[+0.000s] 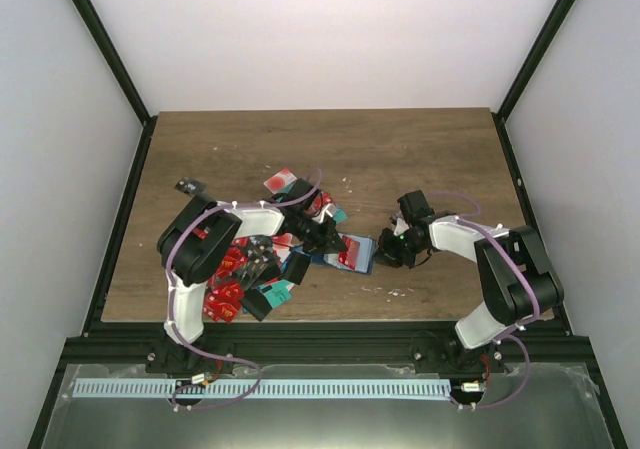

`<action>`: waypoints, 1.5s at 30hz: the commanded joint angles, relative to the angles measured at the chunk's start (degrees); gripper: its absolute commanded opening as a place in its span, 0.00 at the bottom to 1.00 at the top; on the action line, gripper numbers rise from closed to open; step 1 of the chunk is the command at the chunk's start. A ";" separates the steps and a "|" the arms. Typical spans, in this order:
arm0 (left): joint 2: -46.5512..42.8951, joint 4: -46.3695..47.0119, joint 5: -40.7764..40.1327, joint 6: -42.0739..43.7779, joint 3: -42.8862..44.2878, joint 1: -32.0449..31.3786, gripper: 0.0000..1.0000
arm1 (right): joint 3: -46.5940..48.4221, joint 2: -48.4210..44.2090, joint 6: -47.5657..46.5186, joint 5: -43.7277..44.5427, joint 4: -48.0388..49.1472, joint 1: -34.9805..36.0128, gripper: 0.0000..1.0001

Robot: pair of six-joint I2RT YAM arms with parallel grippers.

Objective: Put the credit cards into the card holder
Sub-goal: Insert the credit card into the card holder.

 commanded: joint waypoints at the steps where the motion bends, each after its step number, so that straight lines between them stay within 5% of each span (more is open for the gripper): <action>1: 2.67 1.44 -0.21 -2.32 -0.95 -0.18 0.04 | -2.77 5.36 -1.79 6.43 0.28 0.66 0.13; 34: 8.55 9.41 1.20 -5.86 0.38 -0.76 0.04 | -3.24 7.74 -4.05 4.99 2.56 0.63 0.13; 45: 4.44 -1.59 -4.14 -0.18 3.12 -0.73 0.25 | -3.18 8.04 -4.80 5.71 2.21 0.67 0.13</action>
